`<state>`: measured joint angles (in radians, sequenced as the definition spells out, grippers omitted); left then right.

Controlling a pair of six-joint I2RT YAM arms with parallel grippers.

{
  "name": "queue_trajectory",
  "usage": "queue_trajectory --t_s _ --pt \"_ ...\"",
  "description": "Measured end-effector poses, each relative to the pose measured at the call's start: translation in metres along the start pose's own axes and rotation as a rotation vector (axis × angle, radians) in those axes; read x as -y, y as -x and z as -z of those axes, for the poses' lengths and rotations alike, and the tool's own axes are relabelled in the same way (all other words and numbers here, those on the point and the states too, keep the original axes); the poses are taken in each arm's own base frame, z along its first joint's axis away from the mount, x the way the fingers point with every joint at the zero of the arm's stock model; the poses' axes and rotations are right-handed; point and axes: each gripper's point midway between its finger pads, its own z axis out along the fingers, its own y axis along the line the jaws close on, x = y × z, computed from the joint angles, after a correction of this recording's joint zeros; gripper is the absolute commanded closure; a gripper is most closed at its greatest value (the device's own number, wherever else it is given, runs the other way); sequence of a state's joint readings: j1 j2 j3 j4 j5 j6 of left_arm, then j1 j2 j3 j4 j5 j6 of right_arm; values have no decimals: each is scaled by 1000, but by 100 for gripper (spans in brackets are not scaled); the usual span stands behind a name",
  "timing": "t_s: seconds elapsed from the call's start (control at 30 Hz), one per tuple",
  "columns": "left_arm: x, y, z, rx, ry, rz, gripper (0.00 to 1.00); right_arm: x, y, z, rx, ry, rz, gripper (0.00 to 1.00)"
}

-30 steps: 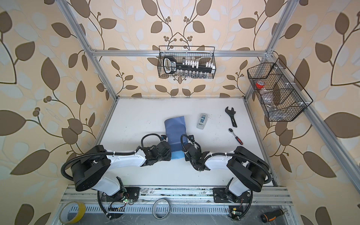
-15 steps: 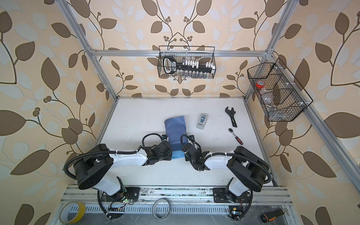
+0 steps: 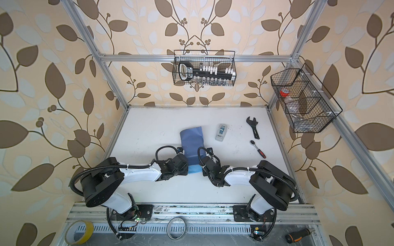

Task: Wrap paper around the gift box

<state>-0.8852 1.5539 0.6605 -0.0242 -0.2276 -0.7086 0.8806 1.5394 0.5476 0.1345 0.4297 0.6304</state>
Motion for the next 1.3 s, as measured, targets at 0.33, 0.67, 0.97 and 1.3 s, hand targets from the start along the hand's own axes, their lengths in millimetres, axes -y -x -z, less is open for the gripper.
queue_trajectory --t_s 0.33,0.67,0.97,1.3 --pt "0 0 0 0 1 0 100 -4 -1 2 -4 31 -15 71" --pt "0 0 0 1 1 0 100 -2 -1 9 -3 66 -33 86" --pt "0 0 0 1 1 0 100 -3 -4 4 -11 71 -42 97" --pt "0 0 0 1 1 -2 100 -1 -3 3 -11 68 -32 65"
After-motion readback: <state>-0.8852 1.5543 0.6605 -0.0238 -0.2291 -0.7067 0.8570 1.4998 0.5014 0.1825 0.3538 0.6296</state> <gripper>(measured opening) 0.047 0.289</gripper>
